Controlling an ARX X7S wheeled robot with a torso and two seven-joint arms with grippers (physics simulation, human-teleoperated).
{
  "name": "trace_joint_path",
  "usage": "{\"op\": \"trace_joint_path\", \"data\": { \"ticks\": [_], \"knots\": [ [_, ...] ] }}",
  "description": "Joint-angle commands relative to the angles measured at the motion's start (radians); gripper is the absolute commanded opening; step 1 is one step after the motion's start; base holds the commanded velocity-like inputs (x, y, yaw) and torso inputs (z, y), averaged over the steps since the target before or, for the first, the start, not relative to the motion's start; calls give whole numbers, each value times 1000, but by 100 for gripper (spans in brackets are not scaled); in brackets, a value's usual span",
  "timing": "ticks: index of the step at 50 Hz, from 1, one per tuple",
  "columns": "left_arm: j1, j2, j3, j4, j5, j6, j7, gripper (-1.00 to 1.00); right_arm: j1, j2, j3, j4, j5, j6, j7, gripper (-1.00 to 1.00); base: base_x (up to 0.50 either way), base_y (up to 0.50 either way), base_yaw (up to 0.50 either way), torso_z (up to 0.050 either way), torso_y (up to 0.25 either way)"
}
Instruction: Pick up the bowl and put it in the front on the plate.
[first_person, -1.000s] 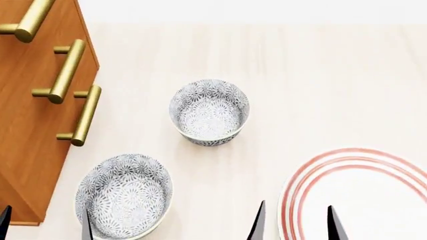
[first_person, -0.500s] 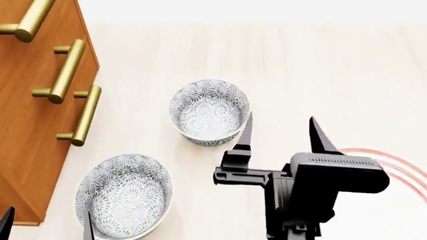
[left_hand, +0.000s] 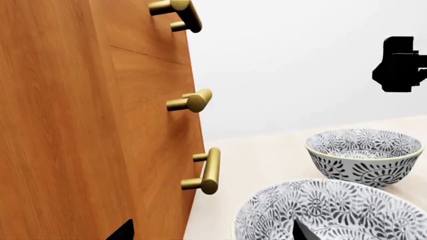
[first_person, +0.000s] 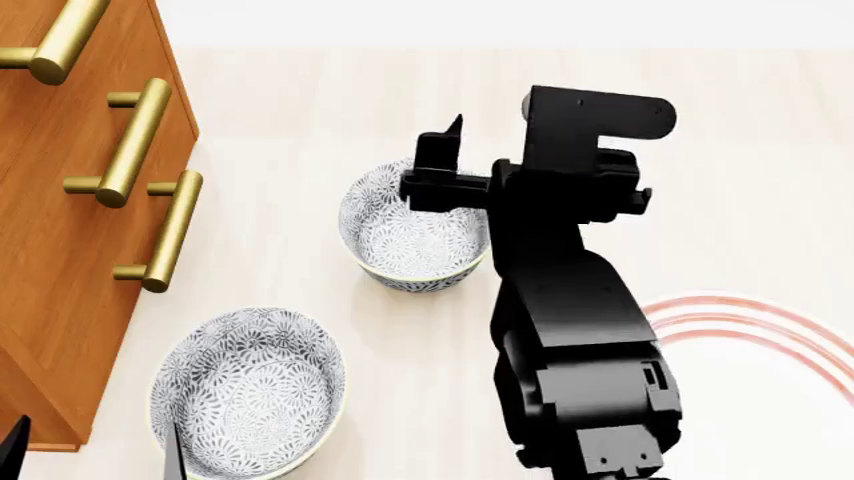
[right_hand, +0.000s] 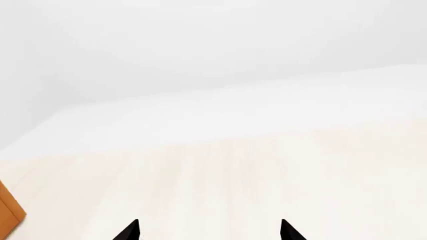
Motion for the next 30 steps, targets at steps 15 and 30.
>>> {"op": "trace_joint_path", "data": {
  "ticks": [15, 30],
  "knots": [
    [-6, 6, -8, -14, -11, -4, 9, 100, 295, -58, -459, 565, 618, -133, -1, 100, 0, 0, 0, 0, 0],
    [-10, 1, 1, -19, -16, -6, 5, 100, 279, -57, -549, 569, 696, -135, 8, 100, 0, 0, 0, 0, 0]
  ]
}}
